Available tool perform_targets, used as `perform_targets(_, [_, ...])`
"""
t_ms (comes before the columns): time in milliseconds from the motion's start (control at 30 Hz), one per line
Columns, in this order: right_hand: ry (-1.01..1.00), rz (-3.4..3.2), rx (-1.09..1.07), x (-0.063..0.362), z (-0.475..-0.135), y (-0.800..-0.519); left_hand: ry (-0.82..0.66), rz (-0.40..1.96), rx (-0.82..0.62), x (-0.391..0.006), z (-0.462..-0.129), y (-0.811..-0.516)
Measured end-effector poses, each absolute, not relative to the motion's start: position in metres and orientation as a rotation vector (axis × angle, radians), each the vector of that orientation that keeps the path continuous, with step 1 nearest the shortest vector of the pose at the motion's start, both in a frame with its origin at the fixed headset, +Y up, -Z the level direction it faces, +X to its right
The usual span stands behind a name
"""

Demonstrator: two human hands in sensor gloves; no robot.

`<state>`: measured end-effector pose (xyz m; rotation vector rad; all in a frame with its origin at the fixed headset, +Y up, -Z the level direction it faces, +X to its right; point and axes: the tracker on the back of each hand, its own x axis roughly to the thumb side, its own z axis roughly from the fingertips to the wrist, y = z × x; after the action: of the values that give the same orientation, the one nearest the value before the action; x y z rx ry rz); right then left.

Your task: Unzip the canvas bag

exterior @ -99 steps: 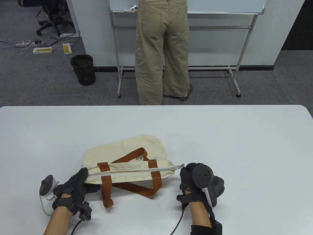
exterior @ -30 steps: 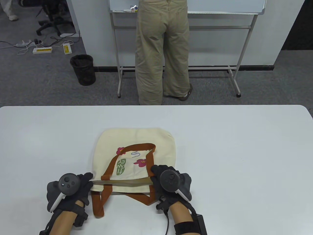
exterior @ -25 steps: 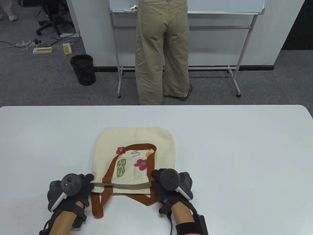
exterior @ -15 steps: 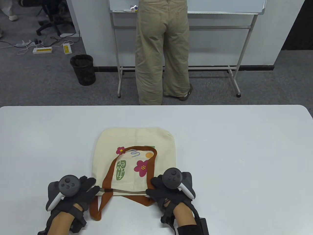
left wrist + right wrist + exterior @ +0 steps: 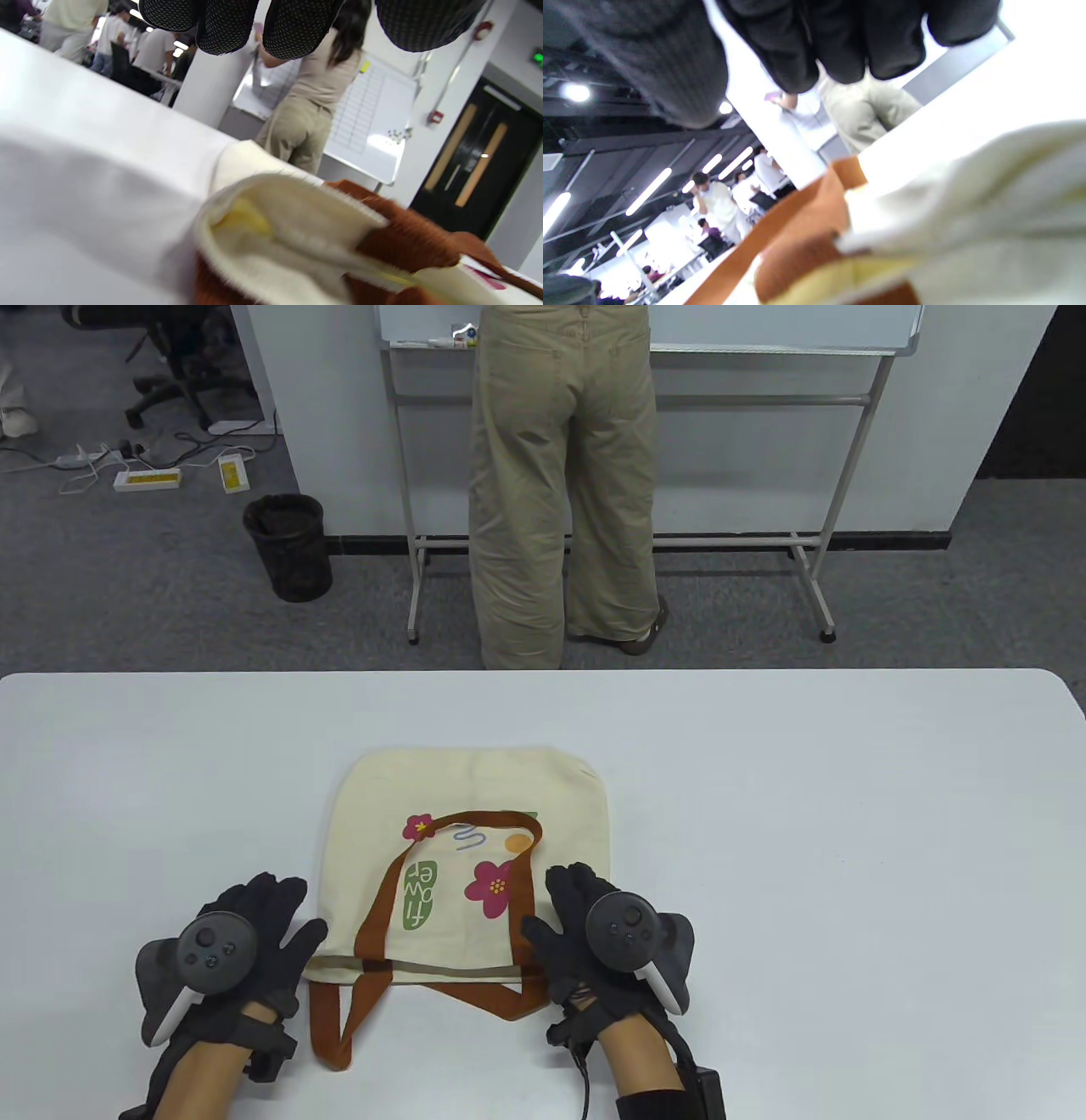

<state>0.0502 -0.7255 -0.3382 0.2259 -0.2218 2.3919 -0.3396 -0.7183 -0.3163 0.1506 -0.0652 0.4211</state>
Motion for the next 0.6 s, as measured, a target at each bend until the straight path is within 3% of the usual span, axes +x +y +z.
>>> perform_targets(233, [-0.336, 2.471, 0.348, 0.032, -0.326, -0.706, -0.186, 0.344, 0.209, -0.307, -0.306, -0.701])
perform_targets(600, [-0.222, 2.615, 0.425, 0.028, -0.329, -0.717, -0.312, 0.243, 0.138, -0.257, -0.302, -0.712])
